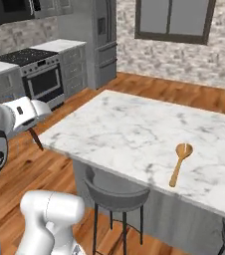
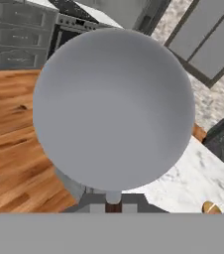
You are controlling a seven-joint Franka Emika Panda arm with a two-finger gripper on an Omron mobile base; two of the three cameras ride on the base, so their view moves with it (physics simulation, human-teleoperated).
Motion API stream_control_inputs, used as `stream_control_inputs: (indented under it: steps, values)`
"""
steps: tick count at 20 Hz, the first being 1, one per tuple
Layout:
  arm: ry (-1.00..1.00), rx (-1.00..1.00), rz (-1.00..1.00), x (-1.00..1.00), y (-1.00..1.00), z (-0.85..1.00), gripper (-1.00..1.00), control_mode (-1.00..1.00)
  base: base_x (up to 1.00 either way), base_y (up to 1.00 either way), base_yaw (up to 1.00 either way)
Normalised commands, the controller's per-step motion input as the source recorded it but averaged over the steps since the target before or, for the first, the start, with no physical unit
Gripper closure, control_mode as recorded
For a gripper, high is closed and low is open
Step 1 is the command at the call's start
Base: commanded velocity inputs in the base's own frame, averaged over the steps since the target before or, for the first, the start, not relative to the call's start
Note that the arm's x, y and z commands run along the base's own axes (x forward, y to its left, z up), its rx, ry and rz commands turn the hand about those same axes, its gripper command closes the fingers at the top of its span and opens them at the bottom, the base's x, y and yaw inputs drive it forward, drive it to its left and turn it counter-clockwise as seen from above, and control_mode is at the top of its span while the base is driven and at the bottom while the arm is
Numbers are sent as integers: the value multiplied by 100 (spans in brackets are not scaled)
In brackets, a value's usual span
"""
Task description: Pick up the metallic utensils from the counter and place them in the open drawer. Make sure not to pick up any wooden utensils.
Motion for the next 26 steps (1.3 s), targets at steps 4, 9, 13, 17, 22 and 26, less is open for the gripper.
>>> stream_control_inputs:
  steps: [4, 9, 13, 17, 22, 26]
  values:
    - [0, 0, 0, 0, 0, 0, 100, 100, 0, 39, 93]
    - [0, 0, 0, 0, 0, 0, 100, 100, 0, 27, 97]
    - [0, 0, 0, 0, 0, 0, 100, 100, 8, 0, 100]
    - [0, 0, 0, 0, 0, 0, 100, 100, 36, 0, 98]
    - [0, 0, 0, 0, 0, 0, 100, 100, 67, 0, 89]
    - [0, 0, 0, 0, 0, 0, 100, 100, 75, -30, 74]
